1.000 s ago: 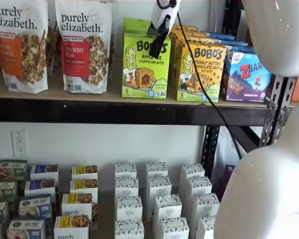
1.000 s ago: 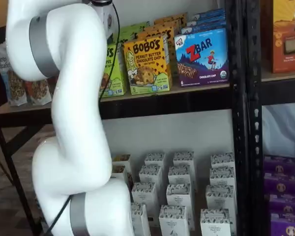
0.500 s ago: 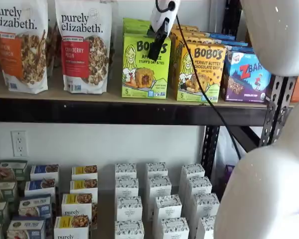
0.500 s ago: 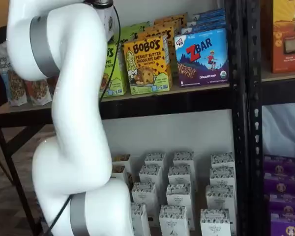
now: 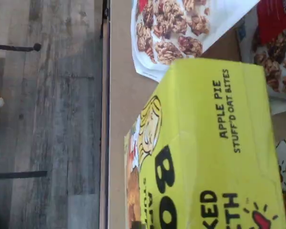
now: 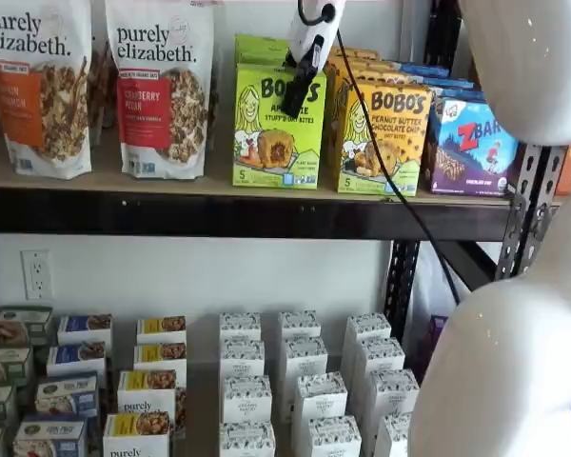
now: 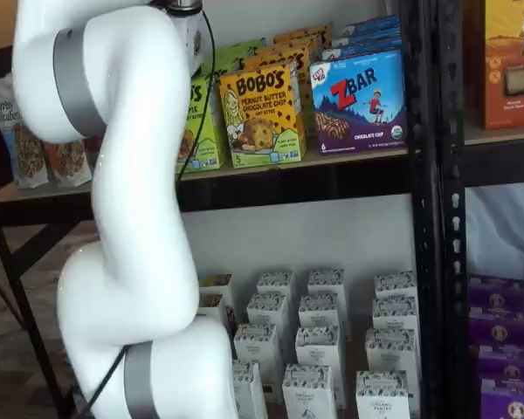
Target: Pick the green box on the top shelf, the fourth from the left
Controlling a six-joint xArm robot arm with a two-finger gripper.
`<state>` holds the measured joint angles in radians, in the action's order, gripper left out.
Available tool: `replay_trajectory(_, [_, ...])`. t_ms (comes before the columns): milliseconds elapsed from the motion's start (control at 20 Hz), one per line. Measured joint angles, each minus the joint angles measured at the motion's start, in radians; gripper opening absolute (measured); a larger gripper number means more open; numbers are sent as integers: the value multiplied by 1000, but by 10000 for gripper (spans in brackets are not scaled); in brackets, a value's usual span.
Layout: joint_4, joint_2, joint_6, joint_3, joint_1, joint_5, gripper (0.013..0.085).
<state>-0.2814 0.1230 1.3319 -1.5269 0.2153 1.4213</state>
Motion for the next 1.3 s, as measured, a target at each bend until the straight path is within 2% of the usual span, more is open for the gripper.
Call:
replay_trajectory(50, [-1, -1, 1, -1, -1, 1, 570])
replay_trajectory(100, [-2, -2, 1, -2, -1, 3, 530])
replay_trajectory(1300, [11, -7, -4, -12, 4, 15, 530])
